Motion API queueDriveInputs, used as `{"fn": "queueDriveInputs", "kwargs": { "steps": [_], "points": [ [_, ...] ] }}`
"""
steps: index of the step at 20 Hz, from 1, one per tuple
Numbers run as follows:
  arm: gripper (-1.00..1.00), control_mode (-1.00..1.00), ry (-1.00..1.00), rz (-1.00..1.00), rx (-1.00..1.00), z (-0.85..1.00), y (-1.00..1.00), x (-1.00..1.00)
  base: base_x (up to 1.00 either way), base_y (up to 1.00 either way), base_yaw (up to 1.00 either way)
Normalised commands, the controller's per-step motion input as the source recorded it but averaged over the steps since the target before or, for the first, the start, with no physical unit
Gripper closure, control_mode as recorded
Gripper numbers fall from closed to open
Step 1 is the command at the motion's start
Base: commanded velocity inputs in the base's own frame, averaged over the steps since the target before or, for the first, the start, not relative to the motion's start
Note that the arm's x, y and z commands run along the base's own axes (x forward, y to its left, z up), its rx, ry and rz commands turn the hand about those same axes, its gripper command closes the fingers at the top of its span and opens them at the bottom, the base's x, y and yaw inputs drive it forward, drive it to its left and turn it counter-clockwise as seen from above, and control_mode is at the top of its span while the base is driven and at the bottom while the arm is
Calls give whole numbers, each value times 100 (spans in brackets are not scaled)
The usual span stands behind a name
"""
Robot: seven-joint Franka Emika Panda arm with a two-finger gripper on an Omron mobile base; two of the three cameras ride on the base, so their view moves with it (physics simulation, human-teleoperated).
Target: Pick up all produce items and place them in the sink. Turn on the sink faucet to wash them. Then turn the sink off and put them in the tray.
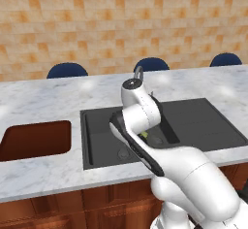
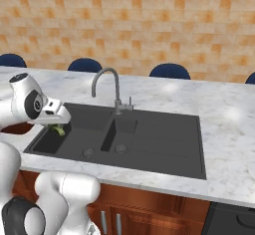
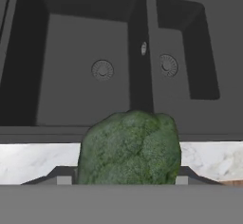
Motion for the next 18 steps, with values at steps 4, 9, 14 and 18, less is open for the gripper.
{"fn": "queueDriveInputs", "kwargs": {
  "steps": [4,9,14,18],
  "points": [
    [100,-100,12,0,0,-22,15,32,0,0,0],
    [100,-100,12,0,0,-26,17,38,0,0,0],
    [100,-100,11,0,0,-27,13,40,0,0,0],
    [100,-100,11,0,0,-32,8,36,0,0,0]
  ]
}}
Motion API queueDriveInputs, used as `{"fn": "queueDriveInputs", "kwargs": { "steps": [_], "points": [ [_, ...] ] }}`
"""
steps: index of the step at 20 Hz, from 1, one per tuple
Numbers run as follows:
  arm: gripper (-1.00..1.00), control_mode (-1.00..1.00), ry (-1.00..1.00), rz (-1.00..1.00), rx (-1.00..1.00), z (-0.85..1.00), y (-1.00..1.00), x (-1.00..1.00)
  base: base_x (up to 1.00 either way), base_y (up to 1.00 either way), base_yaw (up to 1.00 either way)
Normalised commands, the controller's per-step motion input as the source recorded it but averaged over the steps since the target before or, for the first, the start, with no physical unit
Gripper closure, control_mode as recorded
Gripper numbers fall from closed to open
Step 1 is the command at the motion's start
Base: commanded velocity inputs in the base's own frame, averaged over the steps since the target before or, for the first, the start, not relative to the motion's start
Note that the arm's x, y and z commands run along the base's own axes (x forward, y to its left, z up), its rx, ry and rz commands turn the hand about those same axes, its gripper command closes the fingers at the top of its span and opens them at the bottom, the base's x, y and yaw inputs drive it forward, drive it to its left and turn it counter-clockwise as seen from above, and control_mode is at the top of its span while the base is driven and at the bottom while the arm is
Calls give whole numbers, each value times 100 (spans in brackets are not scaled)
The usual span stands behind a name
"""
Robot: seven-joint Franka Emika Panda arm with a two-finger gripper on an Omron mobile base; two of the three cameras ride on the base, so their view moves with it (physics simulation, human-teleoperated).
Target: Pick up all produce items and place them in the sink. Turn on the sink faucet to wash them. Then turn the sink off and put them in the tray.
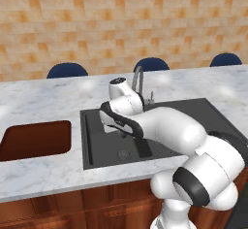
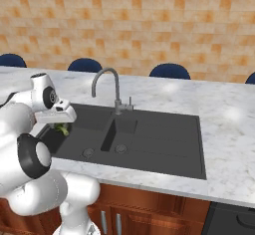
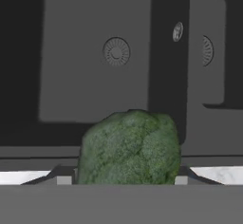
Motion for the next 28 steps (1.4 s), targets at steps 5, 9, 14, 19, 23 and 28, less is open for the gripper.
{"fn": "queueDriveInputs", "kwargs": {
  "steps": [5,9,14,19,23,28],
  "points": [
    [100,-100,11,0,0,-33,5,36,0,0,0],
    [100,-100,10,0,0,-35,5,32,0,0,0],
    [100,-100,8,0,0,-33,5,29,0,0,0],
    [100,-100,5,0,0,-34,8,28,0,0,0],
    [100,-100,4,0,0,-35,9,27,0,0,0],
    [100,-100,1,0,0,-36,6,26,0,0,0]
  ]
}}
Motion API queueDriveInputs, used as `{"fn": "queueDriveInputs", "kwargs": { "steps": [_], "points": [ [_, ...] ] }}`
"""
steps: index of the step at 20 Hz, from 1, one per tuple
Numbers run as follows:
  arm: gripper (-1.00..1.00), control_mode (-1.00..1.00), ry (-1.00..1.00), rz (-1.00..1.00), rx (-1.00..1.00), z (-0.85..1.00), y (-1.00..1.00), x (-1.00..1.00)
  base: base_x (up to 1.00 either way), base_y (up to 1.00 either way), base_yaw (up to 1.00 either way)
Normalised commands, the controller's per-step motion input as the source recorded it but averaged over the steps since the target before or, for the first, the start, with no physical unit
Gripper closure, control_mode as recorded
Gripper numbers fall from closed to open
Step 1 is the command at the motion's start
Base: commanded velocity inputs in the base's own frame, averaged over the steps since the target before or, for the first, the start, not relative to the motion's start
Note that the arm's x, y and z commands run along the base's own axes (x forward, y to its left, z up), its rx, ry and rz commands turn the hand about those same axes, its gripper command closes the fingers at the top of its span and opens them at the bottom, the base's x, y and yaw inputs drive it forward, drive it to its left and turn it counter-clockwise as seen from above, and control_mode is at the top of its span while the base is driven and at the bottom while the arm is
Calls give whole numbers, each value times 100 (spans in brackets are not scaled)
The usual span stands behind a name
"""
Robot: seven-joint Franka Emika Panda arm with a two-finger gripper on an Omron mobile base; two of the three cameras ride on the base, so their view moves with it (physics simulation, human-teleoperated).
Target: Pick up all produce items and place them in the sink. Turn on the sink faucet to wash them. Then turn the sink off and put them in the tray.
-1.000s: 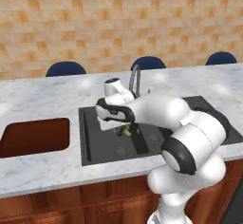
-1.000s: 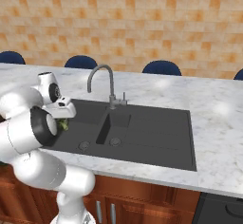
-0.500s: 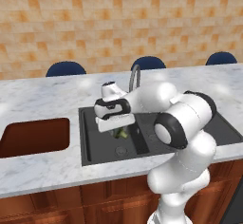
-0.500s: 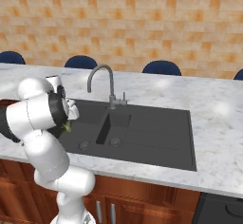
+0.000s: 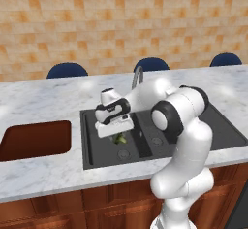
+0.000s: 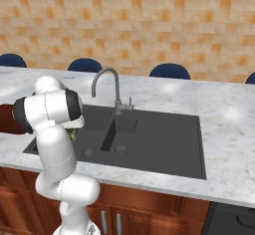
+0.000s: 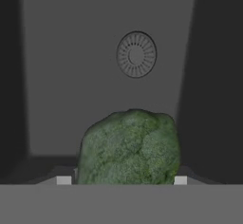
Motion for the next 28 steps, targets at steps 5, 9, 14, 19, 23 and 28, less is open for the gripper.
{"fn": "queueDriveInputs", "kwargs": {
  "steps": [5,9,14,19,23,28],
  "points": [
    [100,-100,0,0,0,-29,0,19,0,0,0],
    [100,-100,0,0,0,-27,0,16,0,0,0],
    [100,-100,0,0,0,-23,0,14,0,0,0],
    [100,-100,0,0,0,-20,0,11,0,0,0],
    [100,-100,-1,0,0,-20,0,10,0,0,0],
    [100,-100,-4,0,0,-17,0,13,0,0,0]
  ]
}}
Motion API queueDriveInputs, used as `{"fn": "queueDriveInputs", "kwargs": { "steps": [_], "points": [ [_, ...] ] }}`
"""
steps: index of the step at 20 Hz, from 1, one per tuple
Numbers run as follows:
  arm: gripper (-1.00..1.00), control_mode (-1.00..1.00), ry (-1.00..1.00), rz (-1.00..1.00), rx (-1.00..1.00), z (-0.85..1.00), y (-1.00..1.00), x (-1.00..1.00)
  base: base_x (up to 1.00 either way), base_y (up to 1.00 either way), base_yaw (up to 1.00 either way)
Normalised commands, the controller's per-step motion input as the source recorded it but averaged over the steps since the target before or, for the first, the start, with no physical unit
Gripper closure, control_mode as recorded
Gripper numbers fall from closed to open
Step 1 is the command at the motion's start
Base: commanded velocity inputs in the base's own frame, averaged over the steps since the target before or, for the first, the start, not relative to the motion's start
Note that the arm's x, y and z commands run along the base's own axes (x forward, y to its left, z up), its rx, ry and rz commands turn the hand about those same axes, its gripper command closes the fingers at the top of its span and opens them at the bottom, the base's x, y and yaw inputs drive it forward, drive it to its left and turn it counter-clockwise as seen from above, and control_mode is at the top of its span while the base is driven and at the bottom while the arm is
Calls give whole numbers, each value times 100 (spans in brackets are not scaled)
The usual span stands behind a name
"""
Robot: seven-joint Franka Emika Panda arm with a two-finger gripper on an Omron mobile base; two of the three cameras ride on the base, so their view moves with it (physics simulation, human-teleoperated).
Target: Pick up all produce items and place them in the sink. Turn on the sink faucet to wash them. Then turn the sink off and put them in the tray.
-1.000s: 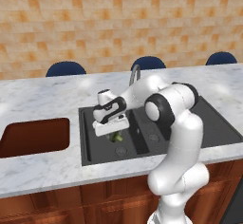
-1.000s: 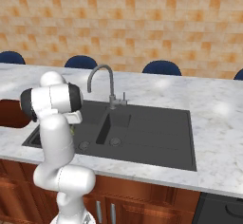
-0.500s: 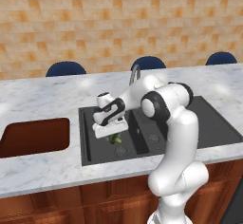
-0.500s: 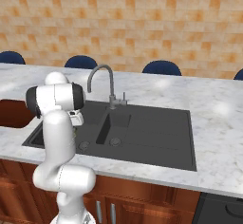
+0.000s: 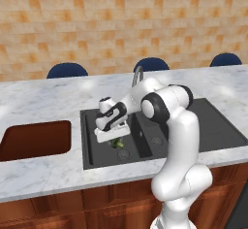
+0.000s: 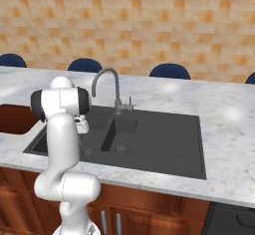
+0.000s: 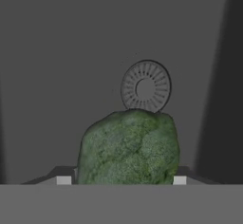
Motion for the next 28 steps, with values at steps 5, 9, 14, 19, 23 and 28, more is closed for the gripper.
{"fn": "queueDriveInputs", "kwargs": {
  "steps": [5,9,14,19,23,28],
  "points": [
    [100,-100,-5,0,0,-19,0,13,0,0,0],
    [100,-100,-4,0,0,-24,0,14,0,0,0],
    [100,-100,-2,0,0,-27,0,18,0,0,0],
    [100,-100,-1,0,0,-29,0,22,0,0,0],
    [100,-100,-1,0,0,-27,0,22,0,0,0],
    [100,-100,-1,0,0,-25,1,16,0,0,0]
  ]
}}
